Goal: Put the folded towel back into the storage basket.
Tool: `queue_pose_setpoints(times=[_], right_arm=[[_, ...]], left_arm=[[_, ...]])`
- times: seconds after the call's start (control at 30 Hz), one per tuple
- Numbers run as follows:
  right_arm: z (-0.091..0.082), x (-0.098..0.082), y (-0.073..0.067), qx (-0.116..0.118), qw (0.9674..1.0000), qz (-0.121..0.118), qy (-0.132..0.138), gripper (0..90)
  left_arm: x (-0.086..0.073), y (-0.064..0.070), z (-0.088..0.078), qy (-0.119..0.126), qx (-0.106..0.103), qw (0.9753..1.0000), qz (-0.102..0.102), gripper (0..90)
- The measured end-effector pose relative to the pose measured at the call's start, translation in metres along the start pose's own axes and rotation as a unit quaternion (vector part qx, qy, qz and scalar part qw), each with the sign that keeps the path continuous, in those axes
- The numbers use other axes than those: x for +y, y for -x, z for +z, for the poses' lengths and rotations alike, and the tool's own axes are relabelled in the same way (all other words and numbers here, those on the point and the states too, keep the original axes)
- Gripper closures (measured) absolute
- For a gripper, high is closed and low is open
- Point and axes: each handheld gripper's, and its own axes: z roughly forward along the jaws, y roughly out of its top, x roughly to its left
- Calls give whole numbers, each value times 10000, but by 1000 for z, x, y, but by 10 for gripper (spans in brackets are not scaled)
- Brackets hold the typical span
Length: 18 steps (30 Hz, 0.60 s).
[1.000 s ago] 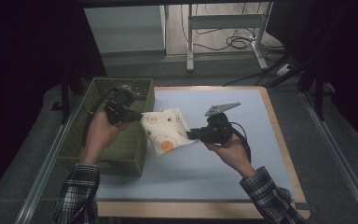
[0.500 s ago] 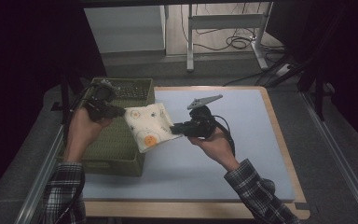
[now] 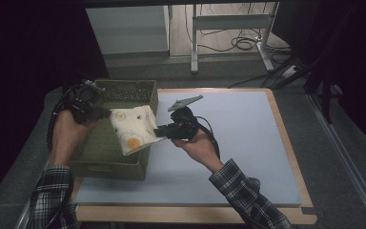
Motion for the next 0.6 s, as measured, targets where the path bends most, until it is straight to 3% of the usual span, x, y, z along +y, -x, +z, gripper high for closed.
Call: queue_pose_setpoints(times=[0.6], right_arm=[[72, 3, -31, -74, 9998, 83, -171, 829]], left_arm=[[-26, -34, 17, -186, 489, 9984, -209, 860]])
